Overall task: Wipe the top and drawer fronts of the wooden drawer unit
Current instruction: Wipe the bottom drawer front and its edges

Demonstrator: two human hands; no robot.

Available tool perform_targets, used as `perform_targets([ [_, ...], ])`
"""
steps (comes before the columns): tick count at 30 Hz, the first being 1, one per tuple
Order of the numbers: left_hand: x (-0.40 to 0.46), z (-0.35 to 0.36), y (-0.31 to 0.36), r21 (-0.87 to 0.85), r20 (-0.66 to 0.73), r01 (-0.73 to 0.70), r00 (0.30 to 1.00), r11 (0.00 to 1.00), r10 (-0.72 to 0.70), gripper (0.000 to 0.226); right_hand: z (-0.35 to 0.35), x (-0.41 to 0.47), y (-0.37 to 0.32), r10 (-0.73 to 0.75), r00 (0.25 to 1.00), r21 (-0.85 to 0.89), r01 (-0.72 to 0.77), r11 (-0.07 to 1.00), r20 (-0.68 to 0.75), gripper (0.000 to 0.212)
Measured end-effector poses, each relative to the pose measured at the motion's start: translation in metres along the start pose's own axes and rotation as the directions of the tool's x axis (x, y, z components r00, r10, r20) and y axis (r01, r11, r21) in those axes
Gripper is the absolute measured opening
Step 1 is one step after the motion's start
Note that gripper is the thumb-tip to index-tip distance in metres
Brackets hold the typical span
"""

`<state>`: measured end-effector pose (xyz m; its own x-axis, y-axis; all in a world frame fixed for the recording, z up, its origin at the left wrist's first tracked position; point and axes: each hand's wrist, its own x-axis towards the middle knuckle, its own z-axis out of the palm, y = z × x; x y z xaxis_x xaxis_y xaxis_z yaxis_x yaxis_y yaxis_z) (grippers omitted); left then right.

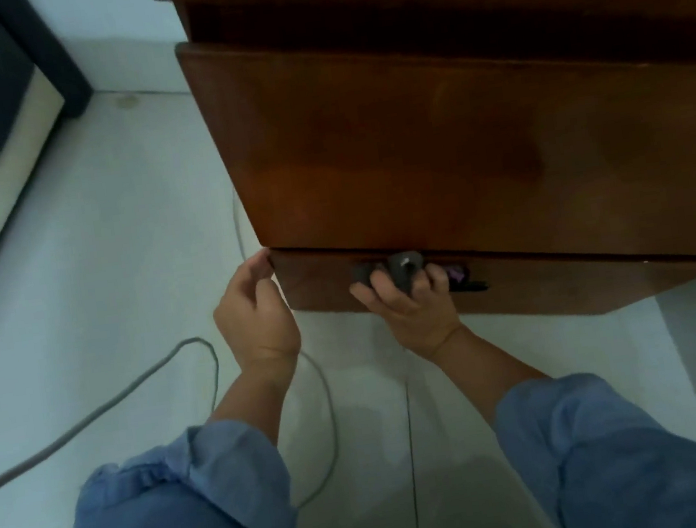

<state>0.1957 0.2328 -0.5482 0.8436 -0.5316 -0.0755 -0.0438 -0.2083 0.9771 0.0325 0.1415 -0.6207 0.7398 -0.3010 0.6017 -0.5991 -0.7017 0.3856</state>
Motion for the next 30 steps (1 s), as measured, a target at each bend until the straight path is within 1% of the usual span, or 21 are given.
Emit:
perform_targets([
  [1,0.001,0.001,-0.001,-0.001,-0.006,0.003,1.000,1.000,-0.003,0.045,0.005,0.001,-0.003,-0.104,0.994,-0.027,0.105,0.994,0.036,0.041],
  [3,0.003,0.001,-0.005,-0.001,-0.015,0.011,1.000,1.000,-0.011,0.043,0.018,-0.001,-0.012,-0.287,0.949,-0.021,0.292,0.956,0.130,0.047],
  [4,0.003,0.001,-0.005,-0.014,-0.011,0.012,1.000,1.000,-0.012,0.043,0.021,-0.001,-0.016,-0.348,0.910,0.010,0.355,0.935,0.226,0.050],
  [5,0.004,0.000,-0.006,-0.027,-0.001,0.009,1.000,1.000,-0.010,0.042,0.024,-0.002,-0.020,-0.401,0.850,0.044,0.412,0.910,0.341,0.054],
  [6,0.005,0.000,-0.006,-0.036,0.013,0.008,1.000,0.999,-0.008,0.042,0.029,-0.005,-0.024,-0.465,0.761,0.092,0.479,0.873,0.453,0.056],
  [7,0.007,-0.001,-0.006,-0.039,0.028,0.011,1.000,0.999,-0.010,0.042,0.034,-0.010,-0.027,-0.541,0.627,0.165,0.556,0.815,0.560,0.056],
  [8,0.008,-0.002,-0.006,-0.048,0.044,0.020,0.999,0.999,-0.018,0.041,0.036,-0.013,-0.028,-0.584,0.496,0.254,0.581,0.773,0.642,0.055],
  [9,0.010,-0.002,-0.006,-0.060,0.059,0.037,0.998,0.997,-0.033,0.040,0.031,-0.012,-0.025,-0.582,0.458,0.292,0.558,0.777,0.671,0.053],
  [11,0.012,-0.005,-0.005,-0.077,0.080,0.085,0.994,0.993,-0.079,0.036,0.014,-0.010,-0.016,-0.558,0.524,0.235,0.559,0.795,0.644,0.048],
  [12,0.012,-0.005,-0.004,-0.083,0.090,0.106,0.991,0.991,-0.099,0.033,0.006,-0.010,-0.007,-0.558,0.581,0.219,0.550,0.806,0.593,0.045],
  [14,0.011,-0.005,-0.001,-0.102,0.100,0.145,0.986,0.984,-0.135,0.032,-0.008,-0.012,0.012,-0.538,0.731,0.229,0.489,0.842,0.419,0.045],
  [15,0.010,-0.005,0.002,-0.109,0.101,0.164,0.983,0.980,-0.154,0.032,-0.015,-0.009,0.021,-0.515,0.790,0.213,0.469,0.857,0.333,0.046],
  [17,0.011,-0.005,0.007,-0.109,0.105,0.186,0.979,0.976,-0.175,0.033,-0.023,0.009,0.032,-0.488,0.846,0.176,0.459,0.871,0.212,0.044],
  [18,0.012,-0.007,0.009,-0.107,0.108,0.191,0.978,0.976,-0.179,0.035,-0.024,0.021,0.030,-0.475,0.863,0.145,0.455,0.879,0.172,0.043],
  [20,0.014,-0.010,0.011,-0.111,0.124,0.192,0.976,0.975,-0.178,0.035,-0.021,0.038,0.019,-0.468,0.871,0.077,0.462,0.884,0.147,0.041],
  [23,0.017,-0.014,0.009,-0.105,0.146,0.173,0.977,0.979,-0.157,0.032,-0.010,0.052,-0.003,-0.446,0.885,0.012,0.449,0.894,0.132,0.044],
  [25,0.020,-0.015,0.004,-0.131,0.141,0.169,0.978,0.977,-0.151,0.032,0.001,0.055,-0.021,-0.473,0.866,0.003,0.479,0.878,0.159,0.042],
  [28,0.023,-0.014,-0.002,-0.155,0.135,0.158,0.981,0.975,-0.137,0.035,0.016,0.053,-0.045,-0.591,0.743,0.097,0.594,0.799,0.315,0.046],
  [30,0.025,-0.014,-0.005,-0.143,0.146,0.158,0.980,0.977,-0.137,0.036,0.024,0.050,-0.055,-0.624,0.663,0.176,0.614,0.770,0.414,0.047],
])
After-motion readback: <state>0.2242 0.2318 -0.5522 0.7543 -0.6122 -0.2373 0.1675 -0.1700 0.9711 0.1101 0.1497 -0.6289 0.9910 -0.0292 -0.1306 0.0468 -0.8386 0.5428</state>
